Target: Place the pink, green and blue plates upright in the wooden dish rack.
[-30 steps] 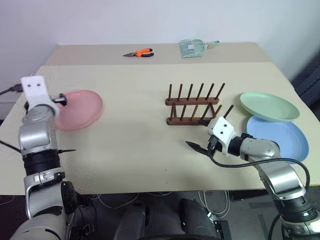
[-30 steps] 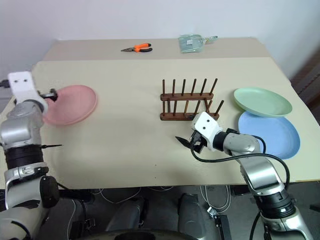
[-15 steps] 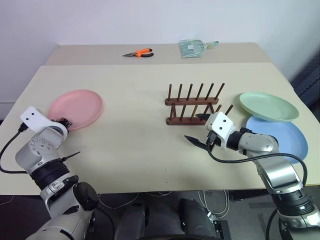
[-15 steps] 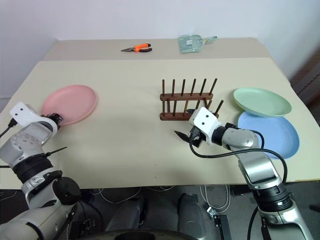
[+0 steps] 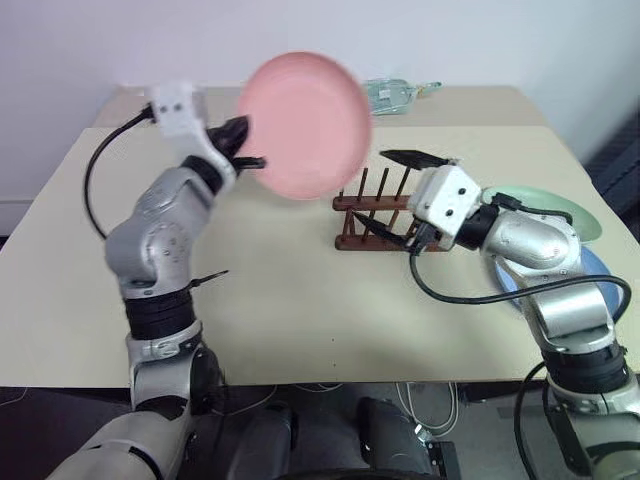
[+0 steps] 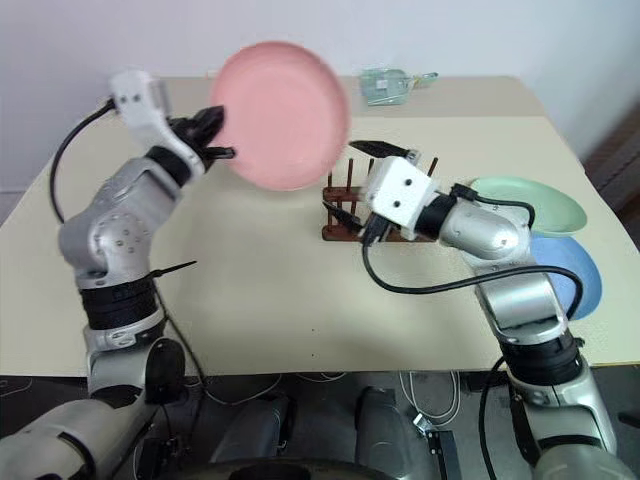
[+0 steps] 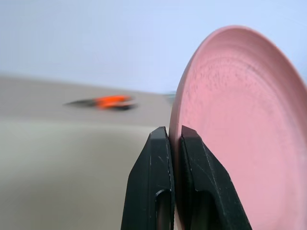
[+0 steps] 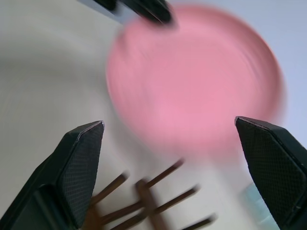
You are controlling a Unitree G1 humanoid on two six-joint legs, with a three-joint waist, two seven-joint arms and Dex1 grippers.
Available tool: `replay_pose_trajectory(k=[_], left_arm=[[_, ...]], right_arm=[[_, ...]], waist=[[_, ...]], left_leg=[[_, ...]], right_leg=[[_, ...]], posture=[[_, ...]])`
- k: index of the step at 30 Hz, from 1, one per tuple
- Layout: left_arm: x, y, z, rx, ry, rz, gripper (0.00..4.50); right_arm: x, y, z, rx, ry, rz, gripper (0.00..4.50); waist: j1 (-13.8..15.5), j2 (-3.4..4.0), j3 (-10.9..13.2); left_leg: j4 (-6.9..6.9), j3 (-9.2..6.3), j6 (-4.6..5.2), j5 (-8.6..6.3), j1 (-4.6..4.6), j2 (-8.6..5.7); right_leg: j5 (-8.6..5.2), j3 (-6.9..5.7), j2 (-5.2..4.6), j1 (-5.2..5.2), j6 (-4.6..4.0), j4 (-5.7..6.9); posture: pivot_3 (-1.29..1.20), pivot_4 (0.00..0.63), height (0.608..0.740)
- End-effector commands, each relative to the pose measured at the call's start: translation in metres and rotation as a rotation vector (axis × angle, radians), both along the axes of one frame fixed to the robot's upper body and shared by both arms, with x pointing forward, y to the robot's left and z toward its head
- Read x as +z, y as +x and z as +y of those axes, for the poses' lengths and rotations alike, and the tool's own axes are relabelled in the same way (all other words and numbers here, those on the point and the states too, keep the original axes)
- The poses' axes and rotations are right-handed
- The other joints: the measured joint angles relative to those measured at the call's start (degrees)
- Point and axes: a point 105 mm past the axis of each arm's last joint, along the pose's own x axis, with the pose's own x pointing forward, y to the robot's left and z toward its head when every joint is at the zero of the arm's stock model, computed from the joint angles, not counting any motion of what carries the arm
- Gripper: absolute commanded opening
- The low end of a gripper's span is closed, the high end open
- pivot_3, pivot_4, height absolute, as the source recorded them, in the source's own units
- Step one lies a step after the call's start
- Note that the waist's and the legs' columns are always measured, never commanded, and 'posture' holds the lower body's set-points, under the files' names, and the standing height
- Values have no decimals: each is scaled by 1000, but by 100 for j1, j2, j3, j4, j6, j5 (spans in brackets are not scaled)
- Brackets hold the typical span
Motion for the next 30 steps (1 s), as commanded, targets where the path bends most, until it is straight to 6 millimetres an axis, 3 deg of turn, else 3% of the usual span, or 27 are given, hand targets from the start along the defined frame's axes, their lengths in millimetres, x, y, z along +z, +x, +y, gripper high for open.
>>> replay_pose_trajectory(k=[1,3,6,13,16,18,21,22,25,27,30], left_arm=[[22,-8,-23,-62,-3,-53,23],[24,-11,-33,-90,-2,-51,23],[24,-12,-36,-104,-57,-18,0],[22,-13,-34,-128,-137,32,0],[32,-15,-30,-159,-258,11,1085],[48,-16,-19,-154,-373,-46,2070],[67,-10,22,-36,-521,-143,3585],[66,-7,33,8,-530,-145,3585],[46,-4,33,77,-148,-190,3585],[9,-13,8,-74,131,-178,3585],[-46,-41,-23,-370,365,-131,3585]], right_arm=[[0,12,4,-48,-147,-160,4500],[-4,18,5,-70,-205,-205,4500],[-12,24,1,-98,-263,-228,3677],[-13,29,-8,-150,-312,-283,51],[-10,28,-10,-154,-310,-305,0],[-7,27,-12,-155,-295,-309,0],[6,23,-26,-183,-136,-256,0],[11,21,-32,-189,-72,-232,0],[29,15,-56,-186,274,-19,0],[50,10,-81,-135,651,175,0],[65,1,-101,-33,921,372,0]], waist=[[-39,-1,1],[-51,-2,1],[-52,-2,1],[-54,-2,2],[-46,-3,2],[-43,-6,4],[-38,-14,9],[-37,-14,9],[-70,-4,7],[-55,-1,6],[-29,7,11]], left_leg=[[0,-1,-1,1,-2,0],[1,-1,-1,2,-3,-1],[0,-2,-1,2,-3,-1],[1,-2,-2,2,-3,-1],[2,-2,-3,2,-3,-2],[3,-3,-3,3,-4,-3],[3,-4,-4,3,-4,-2],[2,-4,-4,3,-4,-2],[-4,0,-4,3,4,0],[-7,1,-3,3,5,-1],[0,-5,1,2,-5,-3]], right_leg=[[0,0,0,-1,0,0],[0,0,0,-1,0,1],[0,1,0,-1,0,-1],[0,2,1,-1,0,-1],[0,3,1,1,0,-2],[0,3,0,1,0,-2],[0,2,1,1,-1,-2],[0,2,1,1,-1,-4],[0,9,4,2,-2,-4],[1,12,5,3,-3,-2],[2,13,2,5,-14,-8]], posture=[[0,150,740],[0,150,740],[0,150,740],[0,150,740],[0,150,740],[0,150,740],[0,150,740],[0,150,740],[0,150,740],[0,150,740],[0,150,740]])
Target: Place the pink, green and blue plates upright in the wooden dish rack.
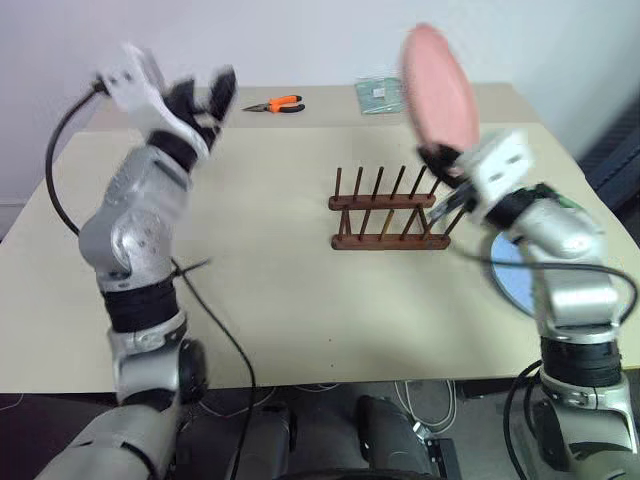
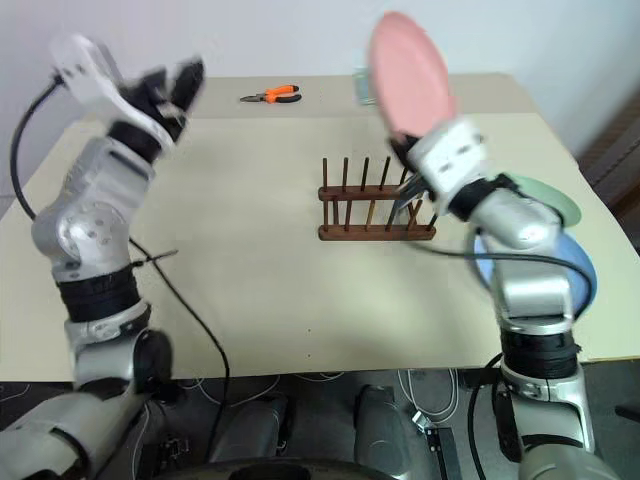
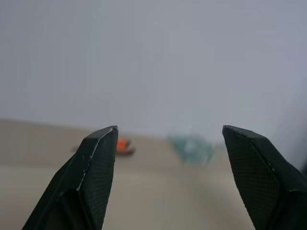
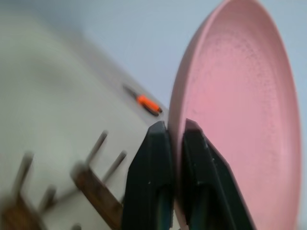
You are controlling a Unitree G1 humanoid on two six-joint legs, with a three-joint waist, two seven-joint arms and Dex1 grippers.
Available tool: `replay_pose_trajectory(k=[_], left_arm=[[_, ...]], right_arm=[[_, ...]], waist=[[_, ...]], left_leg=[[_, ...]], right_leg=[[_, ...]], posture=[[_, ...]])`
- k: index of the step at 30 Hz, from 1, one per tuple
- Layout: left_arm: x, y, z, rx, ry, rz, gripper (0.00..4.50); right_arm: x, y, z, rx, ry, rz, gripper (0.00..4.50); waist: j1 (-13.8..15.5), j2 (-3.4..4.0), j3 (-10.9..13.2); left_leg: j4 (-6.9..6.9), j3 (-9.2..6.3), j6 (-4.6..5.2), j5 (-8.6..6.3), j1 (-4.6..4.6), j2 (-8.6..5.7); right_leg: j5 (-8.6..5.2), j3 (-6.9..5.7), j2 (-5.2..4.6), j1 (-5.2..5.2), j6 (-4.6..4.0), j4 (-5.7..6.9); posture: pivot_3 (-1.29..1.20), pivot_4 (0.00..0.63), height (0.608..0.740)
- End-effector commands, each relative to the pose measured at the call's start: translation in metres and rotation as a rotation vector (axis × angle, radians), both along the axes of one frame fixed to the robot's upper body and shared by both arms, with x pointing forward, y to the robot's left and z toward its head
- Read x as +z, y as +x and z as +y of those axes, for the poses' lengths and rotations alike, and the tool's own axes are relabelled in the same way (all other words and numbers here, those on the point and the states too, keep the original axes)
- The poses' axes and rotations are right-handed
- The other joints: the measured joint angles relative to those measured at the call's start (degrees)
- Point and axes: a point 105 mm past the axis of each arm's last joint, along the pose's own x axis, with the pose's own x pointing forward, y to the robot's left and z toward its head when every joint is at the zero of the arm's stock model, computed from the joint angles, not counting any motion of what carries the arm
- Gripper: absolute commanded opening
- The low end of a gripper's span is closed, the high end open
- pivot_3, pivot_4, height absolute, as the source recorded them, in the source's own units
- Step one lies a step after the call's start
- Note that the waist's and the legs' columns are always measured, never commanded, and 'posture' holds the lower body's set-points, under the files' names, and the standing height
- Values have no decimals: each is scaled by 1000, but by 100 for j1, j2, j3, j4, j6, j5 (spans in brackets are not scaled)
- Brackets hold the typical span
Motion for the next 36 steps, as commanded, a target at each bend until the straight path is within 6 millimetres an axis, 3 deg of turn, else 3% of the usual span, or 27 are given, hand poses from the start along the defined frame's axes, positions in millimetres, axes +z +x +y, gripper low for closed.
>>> replay_pose_trajectory(k=[1,4,7,10,25,28,31,33,36], left_arm=[[-42,-46,-55,-419,250,10,3585],[-73,-76,-71,-629,331,84,3585],[-75,-87,-79,-706,313,96,3585],[-70,-90,-83,-726,283,89,3585],[-84,-91,-85,-713,323,121,3585],[-84,-91,-86,-713,329,119,3650],[-84,-90,-86,-710,330,119,3650],[-85,-90,-86,-707,338,120,3650],[-86,-89,-85,-698,347,123,3650]], right_arm=[[29,-20,-17,132,261,69,0],[25,-22,-20,157,293,147,0],[18,-18,-24,147,308,210,0],[10,-17,-25,160,322,259,0],[-3,-6,-42,217,477,388,0],[-4,-2,-48,186,479,391,1029],[2,2,-57,107,429,332,2516],[10,3,-74,-18,353,233,3488],[23,-4,-108,-160,311,134,3488]], waist=[[-4,8,5],[-21,17,11],[-33,33,12],[-28,43,11],[-27,41,11],[-28,42,11],[-28,44,13],[-29,47,14],[-6,46,14]], left_leg=[[-1,0,3,-2,-2,1],[-7,1,8,-5,-5,6],[-8,5,8,-5,-2,11],[-8,11,10,-5,-1,10],[-3,13,12,-6,-1,8],[-3,13,13,-6,-1,8],[-4,13,13,-6,-1,8],[-3,15,13,-6,-1,8],[-2,15,13,-6,-3,6]], right_leg=[[-7,1,0,-1,-21,-6],[-9,0,-1,-7,-25,-9],[-9,-1,0,-9,-27,-7],[-9,0,-1,-8,-24,-7],[-8,0,0,-5,-20,-7],[-8,0,0,-5,-20,-7],[-8,0,0,-5,-19,-6],[-8,0,0,-6,-18,-7],[-9,0,-1,-4,-12,-8]], posture=[[0,150,740],[0,150,740],[0,150,740],[0,150,740],[0,150,740],[0,150,740],[0,150,740],[0,150,740],[0,150,740]])
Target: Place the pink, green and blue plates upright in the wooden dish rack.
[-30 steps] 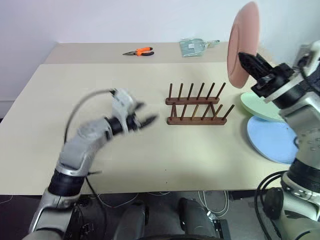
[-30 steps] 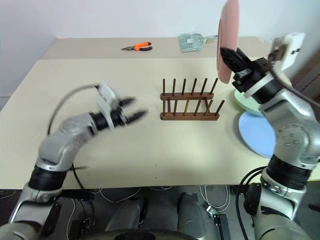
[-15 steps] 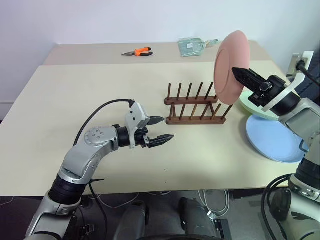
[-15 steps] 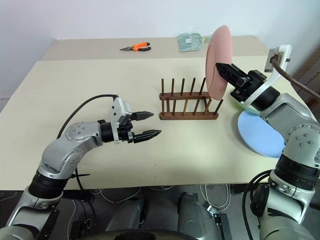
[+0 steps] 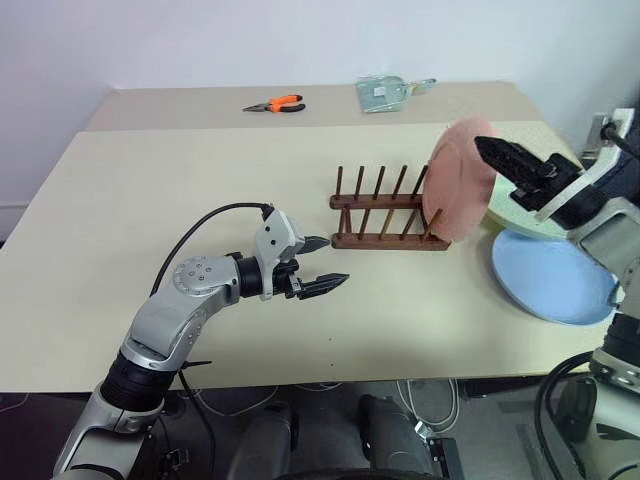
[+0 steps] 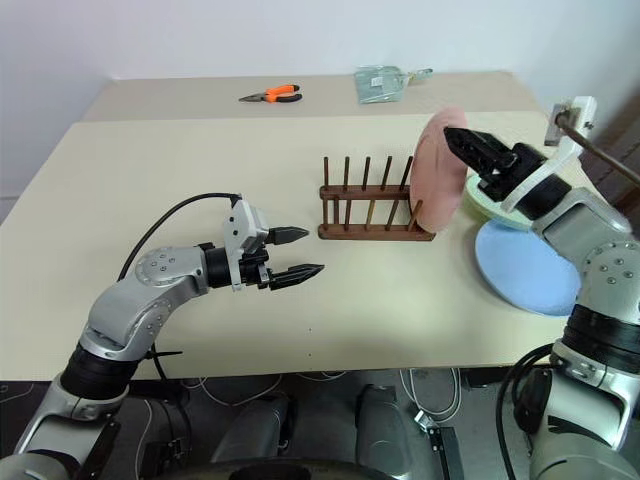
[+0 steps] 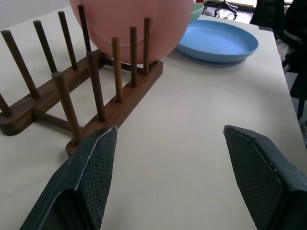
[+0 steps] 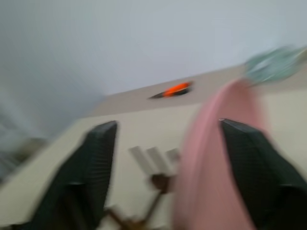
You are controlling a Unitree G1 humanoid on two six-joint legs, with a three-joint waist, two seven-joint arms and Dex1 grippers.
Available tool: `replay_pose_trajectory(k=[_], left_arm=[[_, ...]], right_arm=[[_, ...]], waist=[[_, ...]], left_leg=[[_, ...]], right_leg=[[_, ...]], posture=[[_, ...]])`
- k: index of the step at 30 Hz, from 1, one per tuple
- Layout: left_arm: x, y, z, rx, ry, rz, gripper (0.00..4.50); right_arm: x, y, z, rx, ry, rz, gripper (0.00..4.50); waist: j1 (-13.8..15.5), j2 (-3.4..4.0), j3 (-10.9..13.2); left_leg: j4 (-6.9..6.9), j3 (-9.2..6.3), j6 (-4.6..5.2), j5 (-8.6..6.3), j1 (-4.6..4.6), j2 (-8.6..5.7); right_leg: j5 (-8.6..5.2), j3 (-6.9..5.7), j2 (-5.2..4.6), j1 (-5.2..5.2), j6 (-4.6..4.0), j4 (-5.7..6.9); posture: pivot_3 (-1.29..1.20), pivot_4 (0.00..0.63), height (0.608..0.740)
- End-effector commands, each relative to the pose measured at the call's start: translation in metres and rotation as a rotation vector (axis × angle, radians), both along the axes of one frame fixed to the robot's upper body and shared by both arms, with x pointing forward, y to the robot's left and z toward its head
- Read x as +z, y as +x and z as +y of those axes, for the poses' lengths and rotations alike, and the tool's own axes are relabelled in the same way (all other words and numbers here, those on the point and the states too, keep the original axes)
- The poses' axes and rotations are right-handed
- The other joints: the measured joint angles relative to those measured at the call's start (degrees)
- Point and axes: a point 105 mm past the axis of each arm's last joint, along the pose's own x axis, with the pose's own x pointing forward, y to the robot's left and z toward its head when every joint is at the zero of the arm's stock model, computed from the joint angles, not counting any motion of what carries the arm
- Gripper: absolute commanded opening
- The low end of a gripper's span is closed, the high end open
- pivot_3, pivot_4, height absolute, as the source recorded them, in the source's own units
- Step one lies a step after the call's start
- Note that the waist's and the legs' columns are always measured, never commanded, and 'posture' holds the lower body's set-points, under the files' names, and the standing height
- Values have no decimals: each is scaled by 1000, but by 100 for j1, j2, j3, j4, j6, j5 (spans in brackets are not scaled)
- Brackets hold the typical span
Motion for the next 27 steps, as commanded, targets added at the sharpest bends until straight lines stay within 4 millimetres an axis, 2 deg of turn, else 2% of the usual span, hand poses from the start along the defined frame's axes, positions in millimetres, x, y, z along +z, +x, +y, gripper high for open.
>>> replay_pose_trajectory(k=[1,2,4,8,9,16,20,23,25,27], left_arm=[[6,-4,-2,-11,4,-33,3650],[6,-4,-2,-10,4,-33,3650],[4,-4,-2,-11,7,-30,3650],[0,-3,-3,-25,28,-28,3650],[0,-2,-5,-29,31,-30,3650],[1,0,-6,-27,37,-41,3650],[-1,-2,-5,-19,44,-42,3650],[-1,-1,-4,-12,49,-46,3650],[-1,-1,-3,0,49,-49,3650],[-1,-1,-1,6,50,-49,3650]], right_arm=[[24,-15,-38,-172,-116,-124,3488],[21,-17,-45,-210,-186,-116,3488],[-2,-21,-59,-273,-427,-40,3488],[-71,-26,-70,-201,-1080,105,3488],[-82,-25,-74,-181,-1185,112,3488],[-113,-2,-95,-157,-1475,148,3488],[-127,12,-104,-178,-1503,183,3488],[-136,15,-108,-164,-1534,198,2743],[-132,17,-106,-173,-1520,176,1758],[-120,19,-103,-196,-1516,124,784]], waist=[[7,-1,0],[18,-1,0],[52,-1,0],[28,0,-2],[-11,3,-3],[-68,20,1],[-22,11,4],[-6,12,4],[-20,12,4],[-35,14,4]], left_leg=[[0,0,1,0,0,0],[1,0,1,-1,-1,0],[1,0,3,-2,-1,-1],[2,11,5,-3,5,1],[3,18,5,-3,7,1],[3,34,5,-3,13,3],[4,30,5,-3,12,1],[6,25,5,-3,7,-2],[5,23,5,-3,6,-4],[3,23,5,-3,9,-3]], right_leg=[[5,0,0,1,9,-2],[6,0,0,2,12,-3],[6,0,-1,3,14,-4],[-17,2,-1,4,21,-4],[-17,6,-1,4,22,-2],[-14,21,-3,1,18,2],[-2,20,-3,5,-3,-1],[-2,21,-4,6,-3,-4],[-2,21,-5,5,-2,-4],[-2,21,-5,6,-2,-3]], posture=[[0,150,740],[0,150,740],[0,150,740],[0,150,740],[0,150,740],[0,150,740],[0,150,740],[0,150,740],[0,150,740],[0,150,740]])
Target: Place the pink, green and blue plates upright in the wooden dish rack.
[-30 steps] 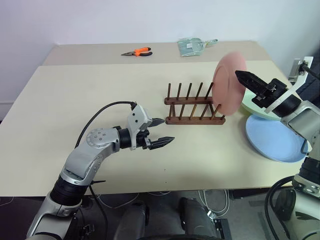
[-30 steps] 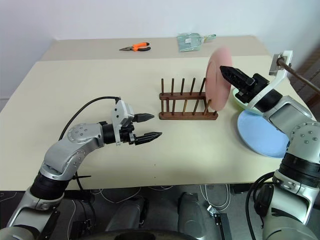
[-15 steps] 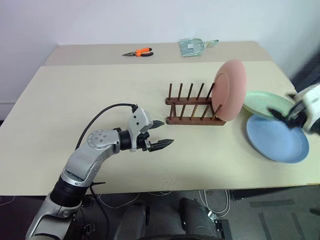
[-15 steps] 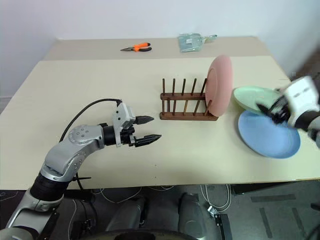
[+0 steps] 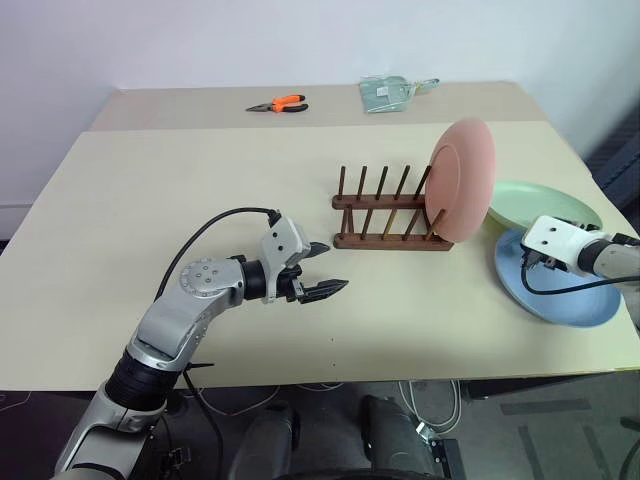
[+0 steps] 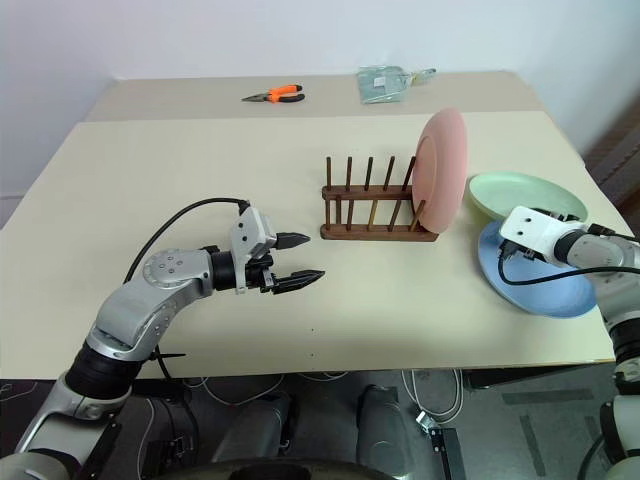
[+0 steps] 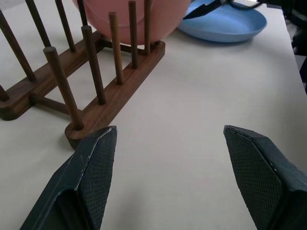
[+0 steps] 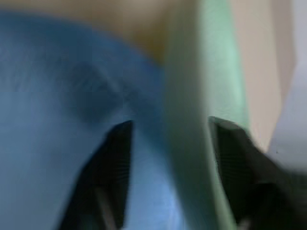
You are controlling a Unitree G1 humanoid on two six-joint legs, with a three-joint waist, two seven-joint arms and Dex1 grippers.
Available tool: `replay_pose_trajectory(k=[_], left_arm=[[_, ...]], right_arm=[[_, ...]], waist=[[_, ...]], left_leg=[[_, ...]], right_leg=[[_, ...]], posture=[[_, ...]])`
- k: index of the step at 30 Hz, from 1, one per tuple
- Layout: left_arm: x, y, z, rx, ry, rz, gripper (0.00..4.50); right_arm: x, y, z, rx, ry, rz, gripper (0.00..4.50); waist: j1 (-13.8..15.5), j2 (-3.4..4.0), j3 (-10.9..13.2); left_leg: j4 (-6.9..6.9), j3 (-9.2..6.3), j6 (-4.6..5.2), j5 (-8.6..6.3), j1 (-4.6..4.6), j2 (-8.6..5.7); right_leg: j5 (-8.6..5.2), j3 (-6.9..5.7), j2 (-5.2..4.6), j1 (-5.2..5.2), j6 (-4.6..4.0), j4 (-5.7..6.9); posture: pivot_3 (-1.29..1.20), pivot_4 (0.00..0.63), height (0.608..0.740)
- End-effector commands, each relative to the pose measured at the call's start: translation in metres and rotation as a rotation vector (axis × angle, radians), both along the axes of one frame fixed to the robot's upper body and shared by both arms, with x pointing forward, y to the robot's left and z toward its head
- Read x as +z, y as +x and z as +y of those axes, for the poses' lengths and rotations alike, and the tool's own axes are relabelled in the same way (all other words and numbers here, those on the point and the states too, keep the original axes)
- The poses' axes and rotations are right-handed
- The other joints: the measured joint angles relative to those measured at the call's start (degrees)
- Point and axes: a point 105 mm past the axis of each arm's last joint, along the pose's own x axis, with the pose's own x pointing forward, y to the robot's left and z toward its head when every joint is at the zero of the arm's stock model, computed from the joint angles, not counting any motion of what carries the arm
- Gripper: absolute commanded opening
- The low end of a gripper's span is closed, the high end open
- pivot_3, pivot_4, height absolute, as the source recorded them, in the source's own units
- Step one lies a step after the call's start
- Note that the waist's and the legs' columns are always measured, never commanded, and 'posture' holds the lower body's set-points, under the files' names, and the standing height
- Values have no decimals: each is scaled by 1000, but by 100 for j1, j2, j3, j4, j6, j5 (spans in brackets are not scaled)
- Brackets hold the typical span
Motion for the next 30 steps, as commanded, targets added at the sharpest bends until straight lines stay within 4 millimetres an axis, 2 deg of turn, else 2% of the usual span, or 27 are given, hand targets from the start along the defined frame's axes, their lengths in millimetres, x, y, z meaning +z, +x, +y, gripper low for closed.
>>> replay_pose_trajectory(k=[1,2,4,6,7,8,11,13,16,19,23,26,30], left_arm=[[10,-3,1,2,-9,-52,3650],[10,-3,2,2,-8,-52,3650],[10,-3,3,6,-6,-53,3650],[10,-2,5,13,-2,-55,3650],[10,-2,6,14,-1,-56,3650],[11,-1,7,18,-3,-57,3650],[11,2,10,29,-2,-59,3650],[11,4,13,34,-1,-58,3650],[11,8,19,47,8,-60,3650],[11,14,29,81,12,-65,3650],[11,20,44,137,12,-74,3650],[12,20,50,154,8,-77,3650],[12,18,51,161,-5,-74,3650]], right_arm=[[32,7,4,31,-4,-118,301],[36,7,5,35,-6,-135,32],[53,6,8,37,19,-210,32],[94,3,21,35,203,-378,32],[108,0,26,37,277,-427,32],[126,-5,35,51,403,-488,32],[183,-30,65,164,962,-617,32],[208,-49,77,276,1216,-625,32],[242,-85,119,587,1540,-510,32],[243,-91,155,668,1694,-363,32],[209,-67,191,486,1792,-201,32],[185,-53,202,341,1837,-156,32],[169,-44,206,242,1867,-148,32]], waist=[[-18,0,0],[-22,0,0],[-21,3,-1],[-5,10,2],[0,11,2],[-4,11,2],[9,11,1],[26,9,2],[68,9,2],[62,9,2],[19,5,-1],[27,8,1],[45,9,2]], left_leg=[[0,0,0,0,1,1],[0,0,0,0,4,2],[0,0,0,0,4,2],[0,-1,0,0,1,2],[0,-2,0,0,0,1],[0,-5,0,0,-2,2],[1,-16,0,0,0,5],[3,-23,0,0,-1,5],[5,-30,1,-1,-4,6],[2,-27,3,-2,-1,8],[2,-27,3,-2,-1,10],[-2,-27,3,-1,-7,8],[-1,-25,3,-1,-16,2]], right_leg=[[0,0,1,0,0,1],[0,0,2,0,0,3],[0,0,2,0,0,5],[0,1,2,-1,1,5],[1,2,2,-1,1,5],[2,2,2,-2,4,5],[9,0,5,2,16,5],[8,-4,5,6,15,5],[0,-9,4,8,-1,-1],[-1,-10,4,6,-2,1],[-1,-12,4,4,-3,1],[-1,-11,3,-6,-3,3],[1,-10,1,-13,0,2]], posture=[[0,150,740],[0,150,740],[0,150,740],[0,150,740],[0,150,740],[0,150,740],[0,150,740],[0,150,740],[0,150,740],[0,150,740],[0,150,740],[0,150,740],[0,150,740]])
